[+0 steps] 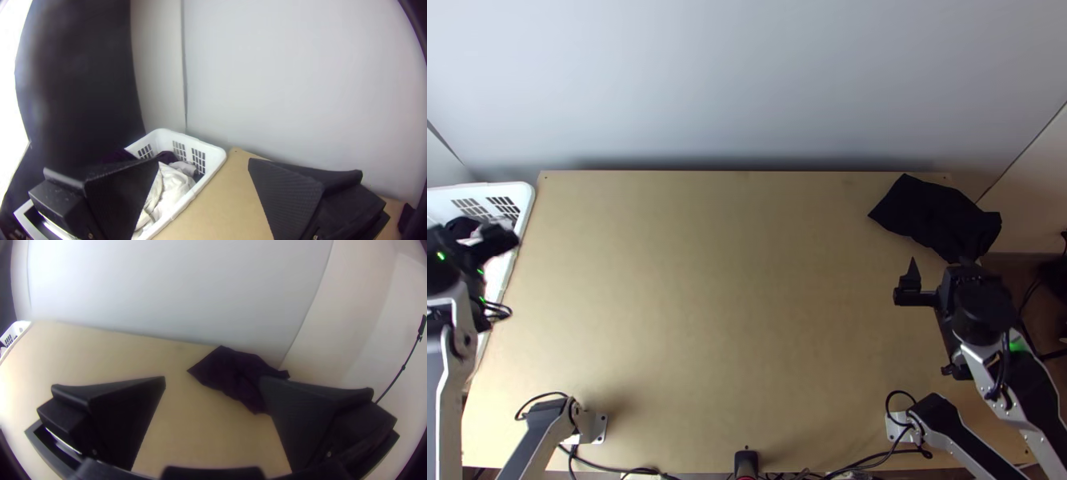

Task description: Fold the t-shirt

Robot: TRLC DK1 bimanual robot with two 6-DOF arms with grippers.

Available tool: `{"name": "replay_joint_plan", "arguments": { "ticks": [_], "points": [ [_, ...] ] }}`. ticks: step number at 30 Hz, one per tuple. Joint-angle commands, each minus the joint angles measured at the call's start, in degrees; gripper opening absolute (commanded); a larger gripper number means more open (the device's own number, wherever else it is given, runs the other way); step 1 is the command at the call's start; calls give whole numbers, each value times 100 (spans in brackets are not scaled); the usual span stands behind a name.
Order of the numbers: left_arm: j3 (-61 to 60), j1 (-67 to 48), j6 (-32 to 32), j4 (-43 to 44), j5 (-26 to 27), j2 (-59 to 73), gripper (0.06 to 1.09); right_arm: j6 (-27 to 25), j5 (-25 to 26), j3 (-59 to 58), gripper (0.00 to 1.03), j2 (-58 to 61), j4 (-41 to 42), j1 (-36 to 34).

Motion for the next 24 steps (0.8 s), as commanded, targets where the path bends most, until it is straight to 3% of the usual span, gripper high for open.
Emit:
{"name": "replay_joint_plan", "arguments": {
  "ticks": [1,7,12,24],
  "points": [
    [689,1461,-414,-92,3,1195,104,640,-103,684,99,957,-857,-162],
    [1084,2077,404,-566,3,2030,104,1079,-147,895,99,1397,-962,-162],
    [856,2744,509,-549,3,2602,104,1361,-156,974,99,1775,-866,-56],
    [223,3940,966,1095,90,3973,104,1044,-165,1475,98,2091,-1042,49]
  ]
}}
